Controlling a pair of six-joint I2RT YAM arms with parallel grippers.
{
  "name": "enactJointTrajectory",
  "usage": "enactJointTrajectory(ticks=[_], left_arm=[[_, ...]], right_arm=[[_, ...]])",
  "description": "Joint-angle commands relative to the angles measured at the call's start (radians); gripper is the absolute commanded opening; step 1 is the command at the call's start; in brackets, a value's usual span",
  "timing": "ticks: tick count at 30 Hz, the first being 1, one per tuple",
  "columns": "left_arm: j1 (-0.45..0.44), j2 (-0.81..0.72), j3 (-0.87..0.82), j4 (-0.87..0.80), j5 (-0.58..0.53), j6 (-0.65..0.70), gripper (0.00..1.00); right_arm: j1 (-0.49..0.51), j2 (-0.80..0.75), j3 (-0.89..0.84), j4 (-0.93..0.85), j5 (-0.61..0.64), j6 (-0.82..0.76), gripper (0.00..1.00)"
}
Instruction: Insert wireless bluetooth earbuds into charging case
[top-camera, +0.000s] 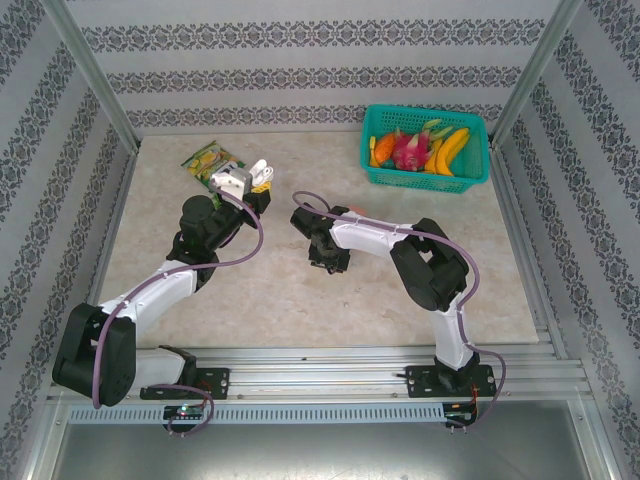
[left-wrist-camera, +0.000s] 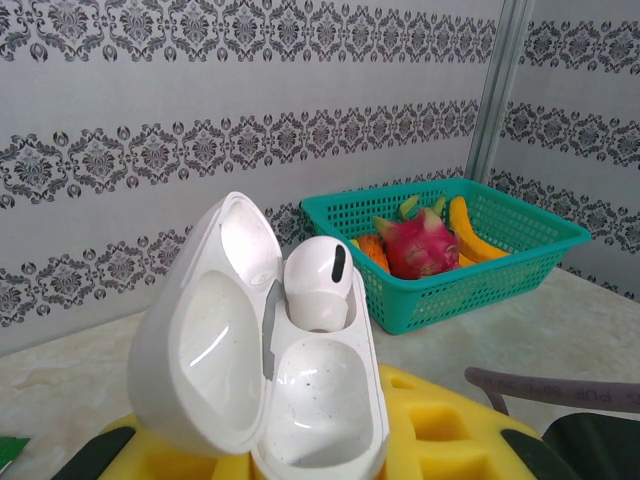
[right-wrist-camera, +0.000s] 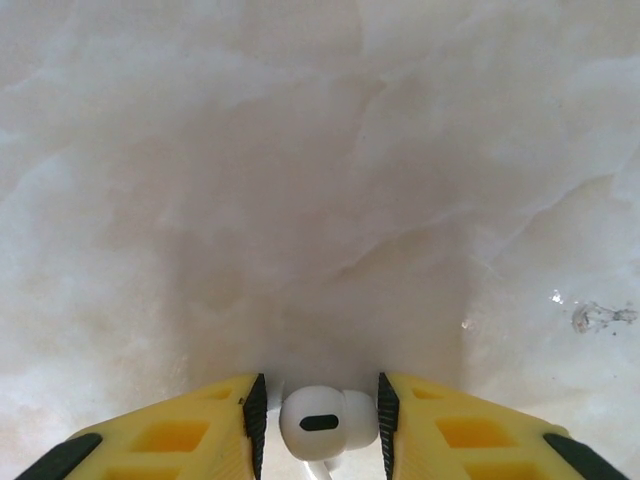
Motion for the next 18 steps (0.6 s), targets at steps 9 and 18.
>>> enactJointTrajectory(ticks=[9, 18], left_arm=[[0.016, -0.015, -0.001, 0.057, 0.011, -0.013, 0.00], [0.016, -0.019, -0.001, 0.045, 0.013, -0.013, 0.00]], right_arm=[[0.010, 0.006, 0.006, -0.021, -0.015, 0.028, 0.32], [0.009, -0.033, -0.013, -0.004, 0.024, 0.011, 0.27]])
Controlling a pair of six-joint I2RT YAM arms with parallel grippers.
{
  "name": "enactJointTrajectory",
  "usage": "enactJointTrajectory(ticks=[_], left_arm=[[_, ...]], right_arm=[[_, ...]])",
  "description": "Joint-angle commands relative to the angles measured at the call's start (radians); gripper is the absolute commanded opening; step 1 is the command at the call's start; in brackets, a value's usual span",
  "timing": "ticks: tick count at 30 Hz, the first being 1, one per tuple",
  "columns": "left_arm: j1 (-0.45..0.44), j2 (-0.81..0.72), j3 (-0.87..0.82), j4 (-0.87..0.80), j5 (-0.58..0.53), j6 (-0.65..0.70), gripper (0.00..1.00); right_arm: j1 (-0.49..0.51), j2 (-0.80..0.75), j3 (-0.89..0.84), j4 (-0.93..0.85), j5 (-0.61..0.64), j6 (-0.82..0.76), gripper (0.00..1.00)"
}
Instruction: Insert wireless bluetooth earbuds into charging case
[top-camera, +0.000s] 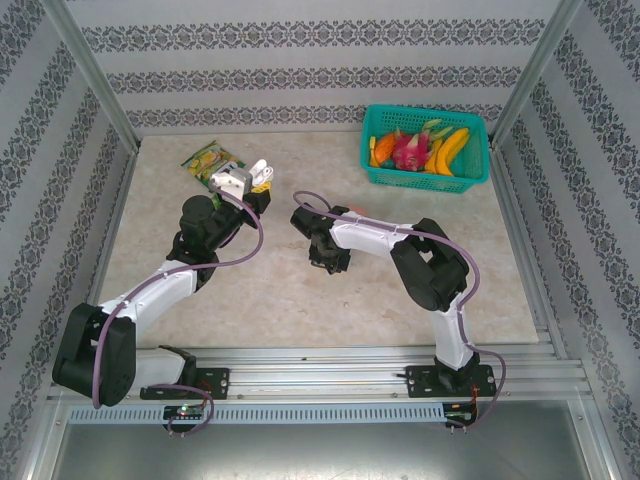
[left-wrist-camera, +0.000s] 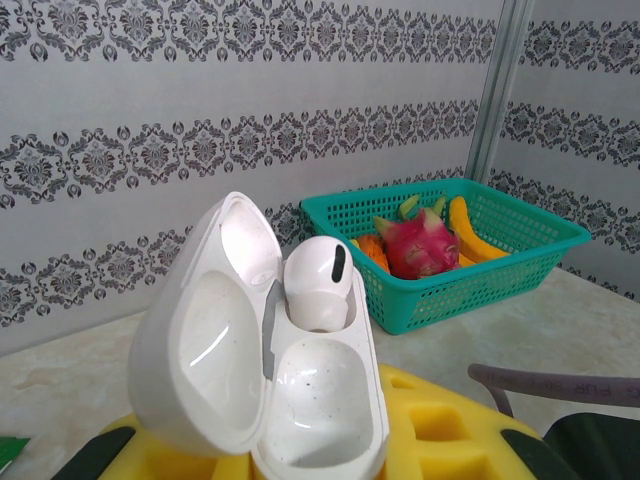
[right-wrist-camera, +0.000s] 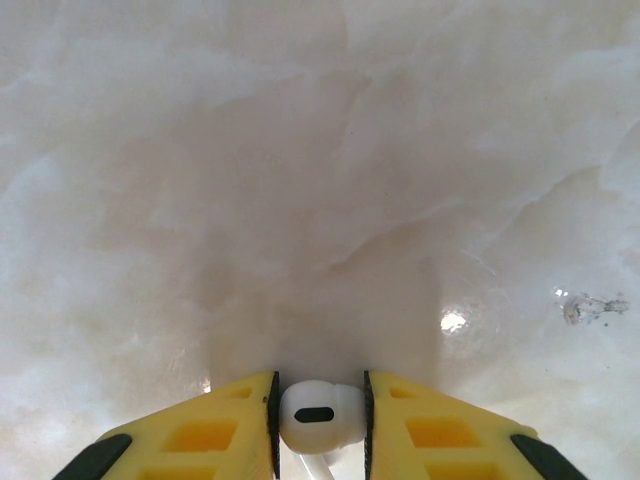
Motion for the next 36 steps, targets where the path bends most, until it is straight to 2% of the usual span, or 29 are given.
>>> enactJointTrajectory(ticks=[1, 13, 21, 28, 36], left_arm=[[0.016, -0.020, 0.001, 0.043, 0.014, -0.013, 0.00], [0.016, -0.056, 0.003, -0.007, 0.014, 0.007, 0.00], [0.015, -0.076, 0.012, -0.043, 0.047, 0.014, 0.00], [0.016, -0.075, 0.031, -0.062, 0.122, 0.005, 0.00], [0.015, -0.061, 0.068, -0.080, 0.245, -0.028, 0.00]], right_arm=[[0.009, -0.042, -0.021, 0.009, 0.027, -0.006, 0.27], [-0.009, -0.237, -0.196, 0.176, 0.182, -0.057, 0.28], [-0.030, -0.421, -0.327, 0.355, 0.242, -0.175, 0.28], [-0.064, -0.603, -0.387, 0.508, 0.226, -0.308, 0.29], [-0.111, -0.797, -0.415, 0.719, 0.090, -0.454, 0.30]])
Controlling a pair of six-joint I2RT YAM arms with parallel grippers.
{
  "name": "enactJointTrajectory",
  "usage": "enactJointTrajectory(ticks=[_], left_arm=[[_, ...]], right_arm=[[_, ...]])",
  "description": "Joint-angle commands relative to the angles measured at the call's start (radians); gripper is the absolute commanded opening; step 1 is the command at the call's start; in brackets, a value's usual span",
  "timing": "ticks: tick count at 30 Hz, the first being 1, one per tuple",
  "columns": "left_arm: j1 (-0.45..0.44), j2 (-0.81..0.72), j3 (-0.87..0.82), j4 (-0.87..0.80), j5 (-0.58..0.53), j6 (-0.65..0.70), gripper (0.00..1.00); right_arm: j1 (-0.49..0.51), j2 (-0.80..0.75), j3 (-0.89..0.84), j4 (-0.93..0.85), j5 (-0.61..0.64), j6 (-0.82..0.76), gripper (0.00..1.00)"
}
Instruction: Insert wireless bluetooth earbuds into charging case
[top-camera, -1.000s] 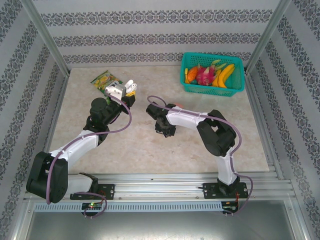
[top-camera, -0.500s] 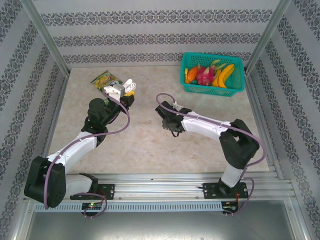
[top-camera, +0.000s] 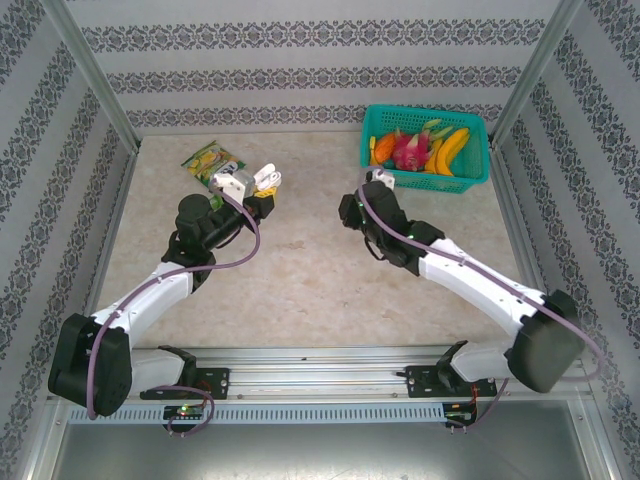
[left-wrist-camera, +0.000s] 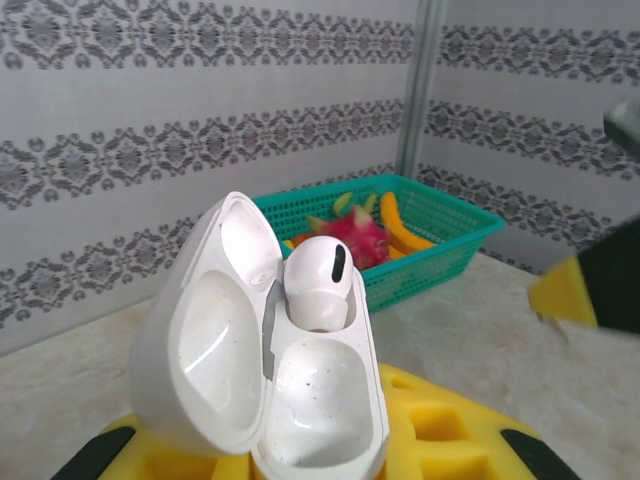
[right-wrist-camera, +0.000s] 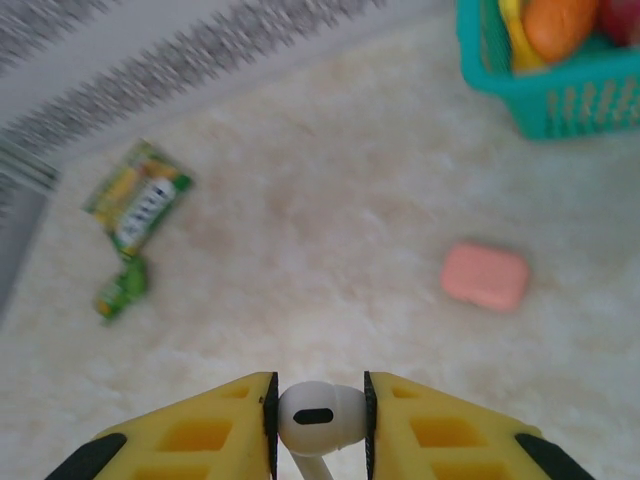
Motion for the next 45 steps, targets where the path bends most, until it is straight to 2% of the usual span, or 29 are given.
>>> enactJointTrajectory(ticks=[1, 11, 26, 33, 45], left_arm=[[0.013, -0.005, 0.049, -0.002, 0.095, -0.031, 0.00], [-0.053, 0.080, 0.142, 0.001, 0.164, -0.031, 0.00], [-0.158, 0.208, 0.285, -0.065, 0.124, 0.031, 0.00], [-0.193, 0.249, 0.358, -0.141, 0.041, 0.031, 0.00], [-0.214, 0.245, 0.397, -0.161, 0.039, 0.001, 0.00]], right_arm=[[-0.020, -0.064, -0.011, 0.145, -0.084, -0.102, 0.30], [-0.055, -0.131, 0.035, 0.352, -0.309, -0.168, 0.30], [-0.052, -0.065, 0.085, 0.535, -0.522, -0.104, 0.30], [-0.058, -0.055, 0.060, 0.575, -0.549, -0.080, 0.30], [-0.058, -0.043, 0.018, 0.580, -0.507, -0.154, 0.29]])
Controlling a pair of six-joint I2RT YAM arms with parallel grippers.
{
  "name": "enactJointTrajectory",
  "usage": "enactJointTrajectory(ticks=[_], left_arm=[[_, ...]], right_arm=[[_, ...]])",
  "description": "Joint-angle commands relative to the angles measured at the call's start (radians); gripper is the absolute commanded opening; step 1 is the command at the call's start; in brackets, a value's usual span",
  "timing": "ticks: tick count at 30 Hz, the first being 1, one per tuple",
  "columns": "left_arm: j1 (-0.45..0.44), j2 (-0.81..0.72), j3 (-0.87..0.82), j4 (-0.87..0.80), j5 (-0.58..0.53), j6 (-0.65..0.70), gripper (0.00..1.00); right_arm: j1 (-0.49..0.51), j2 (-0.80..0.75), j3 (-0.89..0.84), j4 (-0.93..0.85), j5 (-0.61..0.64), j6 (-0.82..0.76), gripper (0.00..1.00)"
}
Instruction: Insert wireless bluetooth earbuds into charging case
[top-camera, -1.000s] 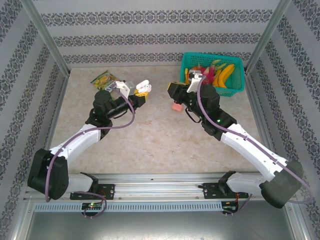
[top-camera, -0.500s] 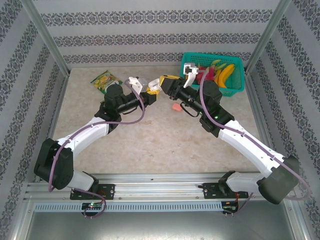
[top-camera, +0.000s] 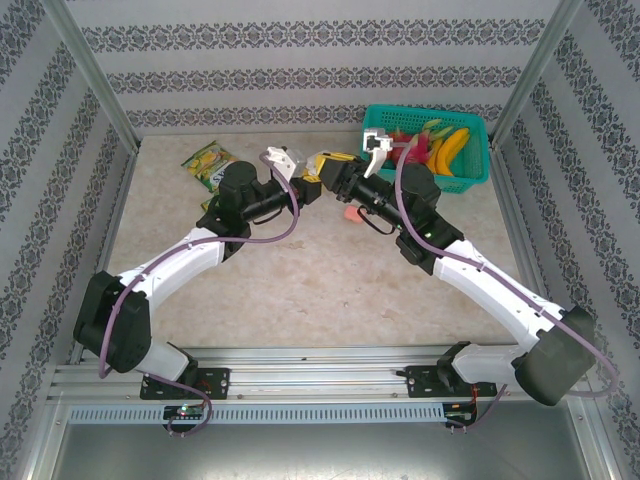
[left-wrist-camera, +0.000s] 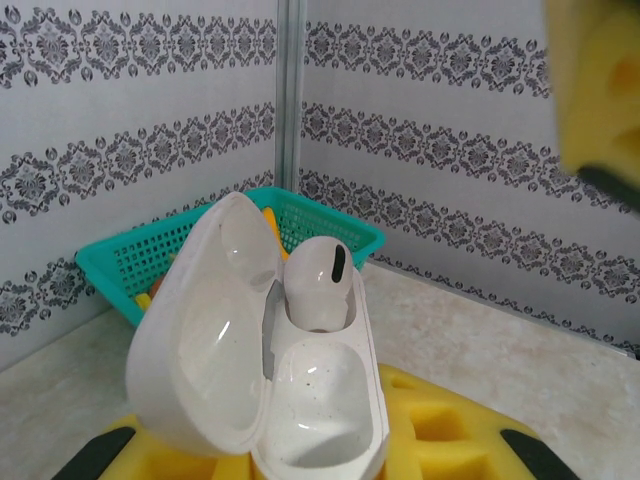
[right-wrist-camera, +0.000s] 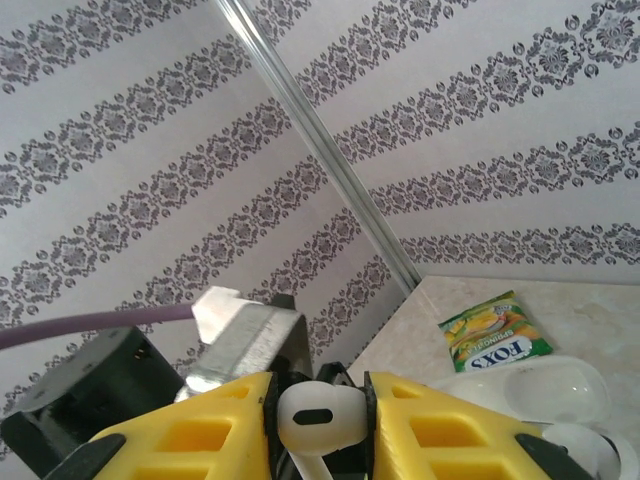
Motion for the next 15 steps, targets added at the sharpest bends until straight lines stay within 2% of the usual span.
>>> enactJointTrajectory(ticks=[1, 15], left_arm=[[-0.015, -0.009, 0.035, -0.016, 0.000, -0.010, 0.00], [-0.033, -0.012, 0.059, -0.050, -0.006, -0.007, 0.00]], right_arm=[[-0.011, 0.005, -0.012, 0.038, 0.017, -0.049, 0.29], [-0.012, 0.039, -0.024, 0.037, 0.055, -0.105, 0.29]])
